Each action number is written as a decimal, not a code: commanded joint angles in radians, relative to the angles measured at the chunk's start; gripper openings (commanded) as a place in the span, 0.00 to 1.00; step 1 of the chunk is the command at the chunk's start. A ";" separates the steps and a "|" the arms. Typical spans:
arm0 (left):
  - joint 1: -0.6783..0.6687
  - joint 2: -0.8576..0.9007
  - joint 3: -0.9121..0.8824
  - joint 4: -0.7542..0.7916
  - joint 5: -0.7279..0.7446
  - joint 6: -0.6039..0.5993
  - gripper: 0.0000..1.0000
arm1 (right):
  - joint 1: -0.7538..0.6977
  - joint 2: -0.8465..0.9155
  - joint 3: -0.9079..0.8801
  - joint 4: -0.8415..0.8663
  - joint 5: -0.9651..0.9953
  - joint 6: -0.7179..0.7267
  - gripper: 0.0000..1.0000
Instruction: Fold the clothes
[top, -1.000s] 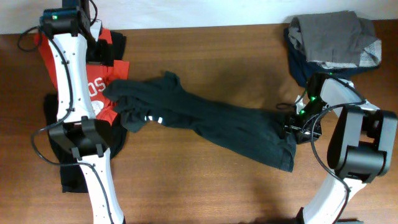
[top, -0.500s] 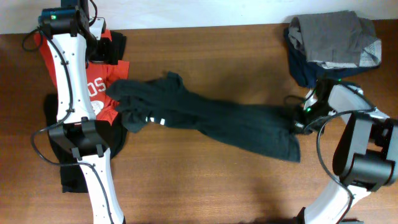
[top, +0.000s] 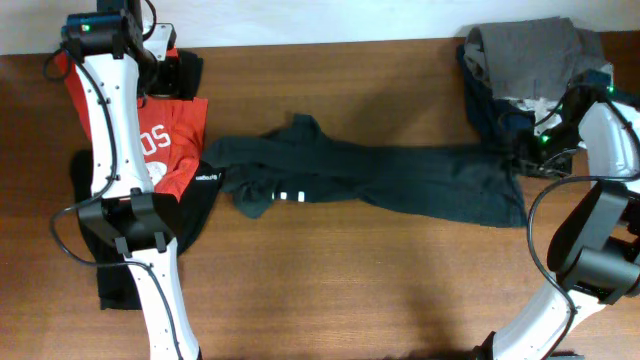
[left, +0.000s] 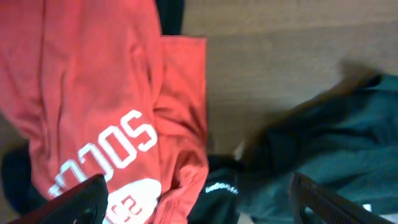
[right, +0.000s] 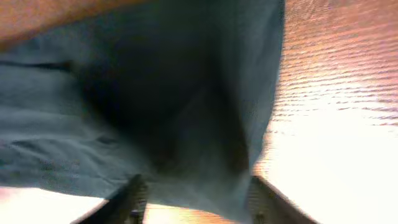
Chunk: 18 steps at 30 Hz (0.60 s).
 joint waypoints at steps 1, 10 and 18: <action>-0.026 -0.004 0.019 0.051 0.123 0.096 0.92 | 0.003 0.001 0.091 -0.074 0.005 -0.013 0.68; -0.265 0.081 -0.059 0.269 0.133 0.382 0.91 | 0.016 0.001 0.209 -0.210 -0.058 -0.009 0.72; -0.320 0.229 -0.059 0.301 0.138 0.383 0.90 | 0.051 0.001 0.208 -0.222 -0.058 -0.009 0.72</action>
